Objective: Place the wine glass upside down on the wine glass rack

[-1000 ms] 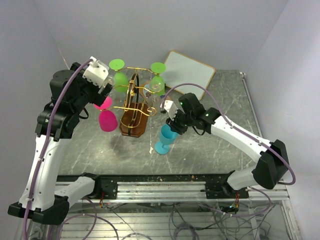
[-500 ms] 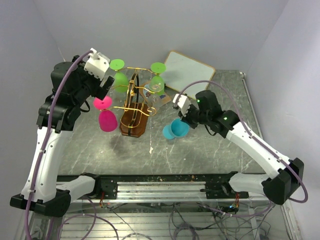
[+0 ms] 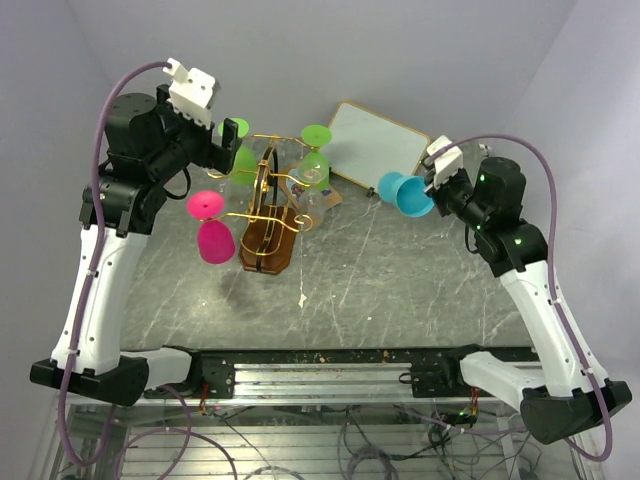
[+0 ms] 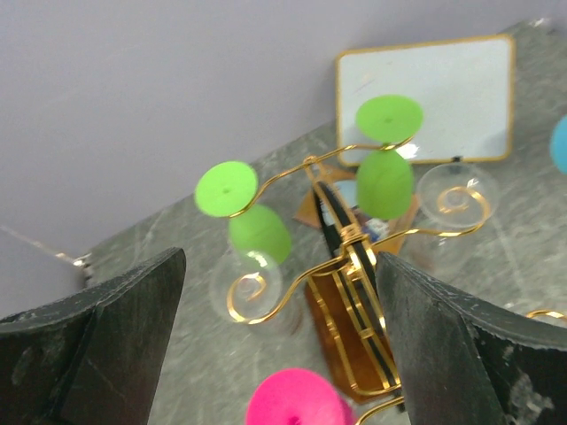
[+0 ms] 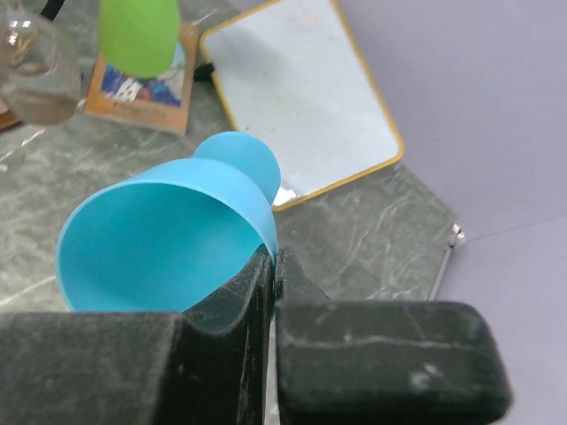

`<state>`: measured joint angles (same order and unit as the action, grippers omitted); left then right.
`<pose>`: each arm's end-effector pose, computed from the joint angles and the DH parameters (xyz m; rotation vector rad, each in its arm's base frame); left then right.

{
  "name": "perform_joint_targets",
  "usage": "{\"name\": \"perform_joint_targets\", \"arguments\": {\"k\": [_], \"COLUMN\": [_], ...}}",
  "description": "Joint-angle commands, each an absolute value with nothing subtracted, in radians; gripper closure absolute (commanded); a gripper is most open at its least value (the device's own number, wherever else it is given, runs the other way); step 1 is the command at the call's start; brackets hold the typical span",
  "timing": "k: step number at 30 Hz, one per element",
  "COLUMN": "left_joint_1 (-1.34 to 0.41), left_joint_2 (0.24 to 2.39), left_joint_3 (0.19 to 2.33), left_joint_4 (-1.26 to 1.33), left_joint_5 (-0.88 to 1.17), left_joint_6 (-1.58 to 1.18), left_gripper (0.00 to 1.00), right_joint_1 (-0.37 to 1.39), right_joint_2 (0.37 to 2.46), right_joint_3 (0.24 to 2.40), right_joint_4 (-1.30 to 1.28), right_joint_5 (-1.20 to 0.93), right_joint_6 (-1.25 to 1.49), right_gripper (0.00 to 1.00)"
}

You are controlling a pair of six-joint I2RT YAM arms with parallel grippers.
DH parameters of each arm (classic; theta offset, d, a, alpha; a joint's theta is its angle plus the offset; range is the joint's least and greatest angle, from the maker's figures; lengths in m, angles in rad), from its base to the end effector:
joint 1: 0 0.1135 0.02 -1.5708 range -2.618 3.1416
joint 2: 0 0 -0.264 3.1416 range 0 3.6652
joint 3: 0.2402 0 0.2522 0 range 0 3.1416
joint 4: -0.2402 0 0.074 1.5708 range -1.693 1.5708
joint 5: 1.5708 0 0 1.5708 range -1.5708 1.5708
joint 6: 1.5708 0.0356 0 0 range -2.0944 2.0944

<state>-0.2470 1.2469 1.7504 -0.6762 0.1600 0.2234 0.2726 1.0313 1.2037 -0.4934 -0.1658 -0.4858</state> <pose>0.2208 -0.0615 0.5158 0.5195 1.6647 -0.1567 0.2093 0.0646 0.4067 -0.8022 1.7083 0.0111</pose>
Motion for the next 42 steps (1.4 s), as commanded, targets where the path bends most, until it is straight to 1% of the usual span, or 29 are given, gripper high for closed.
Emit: {"name": "perform_joint_targets", "arguments": {"k": [1,5,9,13,16,21,24,30,36,39,42], "left_joint_1": [-0.239,-0.241,-0.242,-0.252,-0.273,-0.338,-0.392,-0.424,-0.429,-0.431,-0.433], "left_joint_2": [1.253,1.279,1.320,1.359,1.394,1.413,1.427,1.498,1.518,1.528,1.539], "left_joint_3": [1.740,1.742,1.759,1.765,1.778,1.739,1.739,1.774,1.748,1.746,1.740], "left_joint_4": [-0.564,-0.527,-0.484,-0.434,-0.399,-0.287,-0.263,-0.284,-0.239,-0.209,-0.187], "left_joint_5": [0.309,0.379,0.446,0.529,0.584,0.605,0.579,0.533,0.517,0.533,0.544], "left_joint_6": [0.070,-0.044,-0.170,-0.293,-0.358,-0.425,-0.412,-0.430,-0.434,-0.436,-0.442], "left_gripper": [0.03,0.05,0.08,0.15,0.17,0.17,0.18,0.30,0.35,0.41,0.50], "right_joint_1": [0.266,0.267,0.267,0.268,0.269,0.268,0.269,0.268,0.269,0.268,0.268], "right_joint_2": [1.065,1.135,1.209,1.269,1.305,1.345,1.354,1.355,1.353,1.352,1.352], "right_joint_3": [1.313,1.523,1.704,1.819,1.880,1.908,1.893,1.876,1.885,1.882,1.880], "right_joint_4": [-0.455,-0.481,-0.508,-0.503,-0.492,-0.452,-0.428,-0.405,-0.430,-0.438,-0.445], "right_joint_5": [-0.112,-0.124,-0.224,-0.316,-0.388,-0.486,-0.535,-0.595,-0.605,-0.617,-0.622], "right_joint_6": [-0.461,-0.440,-0.380,-0.291,-0.220,-0.108,-0.056,-0.008,-0.020,-0.025,-0.030], "right_gripper": [1.00,1.00,1.00,1.00,1.00,1.00,1.00,1.00,1.00,1.00,1.00]}}
